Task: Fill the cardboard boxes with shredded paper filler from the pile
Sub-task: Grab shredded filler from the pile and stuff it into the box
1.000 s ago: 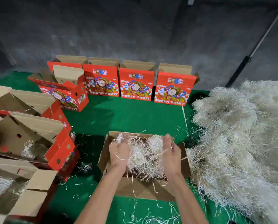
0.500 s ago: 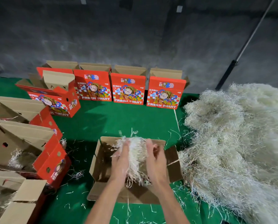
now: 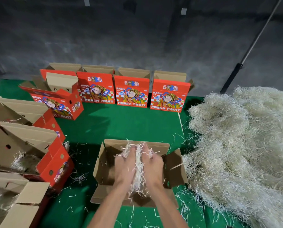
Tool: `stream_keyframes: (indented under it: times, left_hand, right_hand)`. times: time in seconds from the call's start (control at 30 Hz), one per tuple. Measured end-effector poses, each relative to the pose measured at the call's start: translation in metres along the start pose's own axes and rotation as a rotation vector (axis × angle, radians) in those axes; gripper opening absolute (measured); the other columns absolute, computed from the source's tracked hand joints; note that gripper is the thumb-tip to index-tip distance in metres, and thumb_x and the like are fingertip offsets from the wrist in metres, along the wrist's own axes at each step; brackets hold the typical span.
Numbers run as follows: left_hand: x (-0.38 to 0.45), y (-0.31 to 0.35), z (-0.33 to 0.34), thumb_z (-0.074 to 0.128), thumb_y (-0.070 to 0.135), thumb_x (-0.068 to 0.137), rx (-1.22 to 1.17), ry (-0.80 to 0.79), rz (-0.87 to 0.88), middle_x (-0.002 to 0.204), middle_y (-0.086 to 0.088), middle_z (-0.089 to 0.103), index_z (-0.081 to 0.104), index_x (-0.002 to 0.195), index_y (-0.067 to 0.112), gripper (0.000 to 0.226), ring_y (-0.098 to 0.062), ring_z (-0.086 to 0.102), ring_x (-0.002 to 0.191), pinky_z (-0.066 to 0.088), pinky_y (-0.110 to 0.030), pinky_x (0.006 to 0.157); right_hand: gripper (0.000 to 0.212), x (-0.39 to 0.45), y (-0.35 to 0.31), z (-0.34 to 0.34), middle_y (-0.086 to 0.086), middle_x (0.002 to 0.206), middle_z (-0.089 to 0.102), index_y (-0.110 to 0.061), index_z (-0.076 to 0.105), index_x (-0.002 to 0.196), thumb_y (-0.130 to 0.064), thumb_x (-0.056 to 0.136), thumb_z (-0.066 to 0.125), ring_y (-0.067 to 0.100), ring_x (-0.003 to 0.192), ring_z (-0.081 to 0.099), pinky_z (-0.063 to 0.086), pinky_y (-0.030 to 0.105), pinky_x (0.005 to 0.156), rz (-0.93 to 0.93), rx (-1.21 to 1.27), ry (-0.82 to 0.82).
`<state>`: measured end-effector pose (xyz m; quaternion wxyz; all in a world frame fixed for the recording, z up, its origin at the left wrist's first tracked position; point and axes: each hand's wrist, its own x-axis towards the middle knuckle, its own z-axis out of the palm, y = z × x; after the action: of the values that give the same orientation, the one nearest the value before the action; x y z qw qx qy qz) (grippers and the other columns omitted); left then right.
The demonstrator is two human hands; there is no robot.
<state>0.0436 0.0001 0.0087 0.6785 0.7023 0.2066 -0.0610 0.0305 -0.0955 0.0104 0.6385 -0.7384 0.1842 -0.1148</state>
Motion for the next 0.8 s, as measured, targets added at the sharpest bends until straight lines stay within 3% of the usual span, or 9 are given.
stream_keyframes:
  times: [0.1,0.2,0.27,0.33,0.43,0.5,0.57,0.67,0.8]
  left_hand:
    - [0.012,0.004,-0.008,0.057,0.079,0.075,-0.001,0.034,0.027,0.091,-0.002,0.056,0.047,0.123,0.004,0.091,-0.026,0.06,0.077,0.053,-0.058,0.08]
    - [0.009,0.002,0.001,0.051,0.076,0.085,-0.05,0.019,-0.013,0.073,0.001,0.056,0.053,0.109,0.006,0.074,-0.012,0.054,0.061,0.048,-0.028,0.059]
    - [0.01,0.008,0.002,0.047,0.072,0.089,-0.013,-0.044,-0.002,0.076,0.002,0.053,0.047,0.103,0.015,0.058,-0.007,0.051,0.06,0.045,-0.028,0.059]
    - [0.013,0.011,0.005,0.051,0.064,0.092,-0.061,-0.01,0.03,0.06,0.002,0.04,0.045,0.084,0.014,0.051,-0.01,0.038,0.045,0.035,-0.027,0.05]
    - [0.01,0.018,0.006,0.047,0.055,0.098,-0.068,0.025,0.026,0.063,0.005,0.044,0.041,0.075,0.026,0.038,-0.008,0.041,0.048,0.032,-0.023,0.044]
    - [0.015,0.023,0.001,0.044,0.058,0.098,-0.007,0.004,0.079,0.057,0.008,0.048,0.045,0.074,0.025,0.041,-0.007,0.043,0.046,0.035,-0.025,0.046]
    - [0.019,0.023,0.0,0.046,0.055,0.099,-0.047,0.045,0.092,0.047,0.011,0.043,0.049,0.077,0.017,0.044,-0.01,0.039,0.044,0.033,-0.028,0.049]
    - [0.013,0.016,0.004,0.047,0.046,0.101,-0.013,-0.039,0.058,0.061,0.011,0.048,0.052,0.094,0.017,0.03,-0.007,0.043,0.052,0.036,-0.024,0.05]
    - [0.025,0.017,-0.006,0.053,0.033,0.101,-0.038,0.132,-0.015,0.039,0.012,0.034,0.045,0.07,0.015,0.037,-0.006,0.027,0.033,0.023,-0.019,0.033]
  right_hand:
    - [0.049,0.0,-0.002,-0.002,-0.007,0.044,0.039,-0.018,0.048,0.065,-0.056,0.094,0.055,0.012,0.04,0.03,0.029,0.027,0.041,0.084,0.045,-0.03]
    - [0.053,-0.005,-0.002,0.011,-0.007,0.043,0.045,-0.017,0.051,0.059,-0.054,0.096,0.051,0.01,0.039,0.036,0.031,0.026,0.04,0.07,0.132,0.111]
    - [0.052,0.002,-0.001,0.002,-0.003,0.044,0.047,-0.01,0.058,0.068,-0.052,0.098,0.05,0.012,0.038,0.038,0.033,0.025,0.039,0.13,0.175,0.045]
    - [0.049,0.009,-0.002,-0.004,-0.001,0.043,0.043,-0.005,0.058,0.077,-0.048,0.1,0.049,0.012,0.036,0.034,0.03,0.023,0.036,0.188,0.148,-0.003]
    - [0.051,0.014,-0.002,0.002,0.008,0.051,0.055,0.0,0.061,0.074,-0.043,0.101,0.05,0.016,0.044,0.043,0.038,0.028,0.042,0.13,0.105,0.101]
    - [0.048,0.016,-0.003,-0.003,0.009,0.052,0.052,0.002,0.062,0.079,-0.038,0.102,0.049,0.015,0.04,0.041,0.034,0.027,0.039,0.139,0.093,0.044]
    - [0.044,0.019,-0.002,-0.008,-0.004,0.045,0.043,-0.002,0.058,0.073,-0.034,0.103,0.05,0.012,0.037,0.033,0.026,0.023,0.036,0.135,0.084,0.059]
    - [0.038,0.021,-0.003,-0.008,-0.009,0.041,0.046,-0.011,0.057,0.064,-0.021,0.101,0.055,0.008,0.037,0.037,0.03,0.02,0.036,0.191,0.189,0.062]
    - [0.041,0.021,0.003,-0.01,-0.009,0.04,0.039,-0.013,0.052,0.066,-0.03,0.103,0.05,0.009,0.035,0.029,0.024,0.022,0.034,0.156,0.106,0.075]
